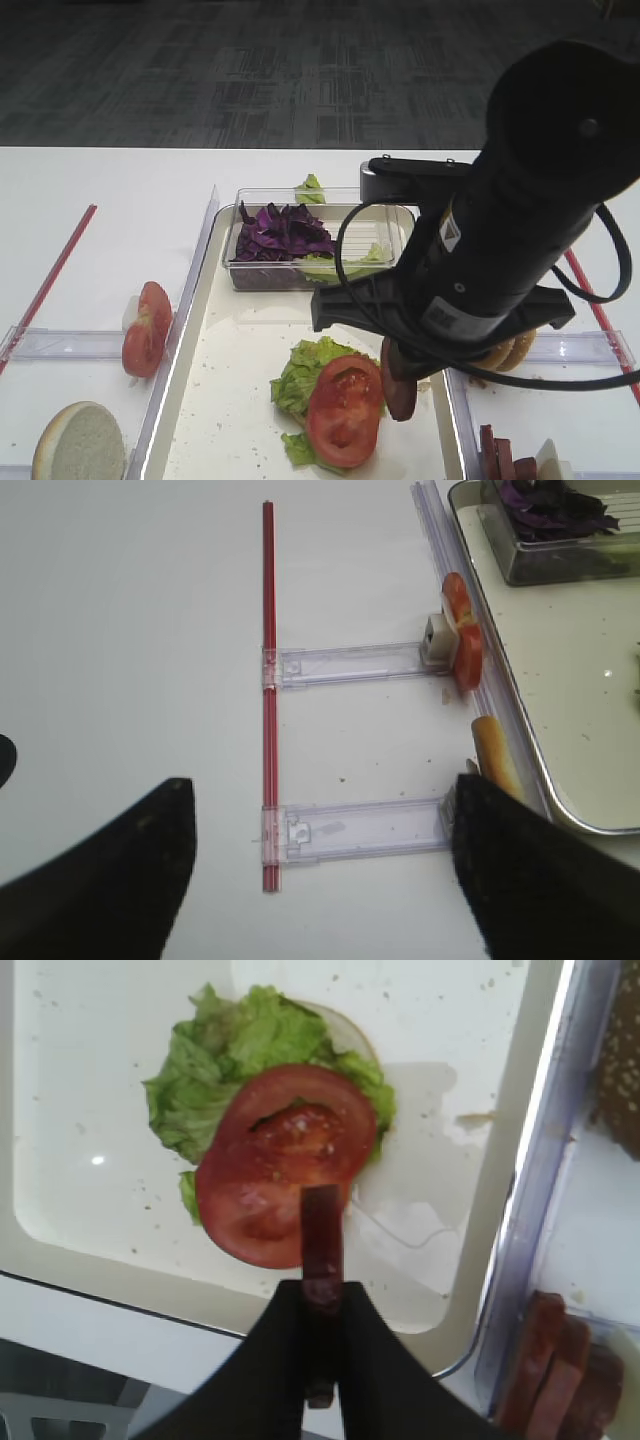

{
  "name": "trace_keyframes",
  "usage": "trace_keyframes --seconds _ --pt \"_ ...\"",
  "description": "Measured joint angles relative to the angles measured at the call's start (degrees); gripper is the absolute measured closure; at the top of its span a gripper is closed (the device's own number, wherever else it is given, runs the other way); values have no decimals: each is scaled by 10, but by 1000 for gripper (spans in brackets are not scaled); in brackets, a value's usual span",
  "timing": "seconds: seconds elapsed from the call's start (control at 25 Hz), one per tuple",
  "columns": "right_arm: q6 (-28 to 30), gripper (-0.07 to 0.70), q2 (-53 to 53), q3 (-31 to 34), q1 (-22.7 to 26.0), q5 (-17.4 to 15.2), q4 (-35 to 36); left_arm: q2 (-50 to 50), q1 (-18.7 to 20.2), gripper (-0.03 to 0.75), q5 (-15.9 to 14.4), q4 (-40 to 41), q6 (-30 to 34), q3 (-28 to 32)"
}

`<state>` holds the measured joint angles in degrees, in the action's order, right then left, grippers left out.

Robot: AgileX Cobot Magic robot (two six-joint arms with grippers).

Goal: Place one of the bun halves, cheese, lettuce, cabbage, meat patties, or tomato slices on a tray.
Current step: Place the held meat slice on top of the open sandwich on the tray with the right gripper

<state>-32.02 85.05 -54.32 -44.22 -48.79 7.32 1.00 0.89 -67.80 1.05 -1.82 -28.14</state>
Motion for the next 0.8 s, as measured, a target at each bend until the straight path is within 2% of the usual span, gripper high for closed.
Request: trace_keyframes --seconds 0.48,0.64,0.8 --pt "53 526 5 0 0 49 73 0 0 223 0 0 0 0" --pt "61 526 11 21 0 72 92 0 0 223 0 0 0 0" --pt "97 526 12 40 0 95 129 0 0 223 0 0 0 0"
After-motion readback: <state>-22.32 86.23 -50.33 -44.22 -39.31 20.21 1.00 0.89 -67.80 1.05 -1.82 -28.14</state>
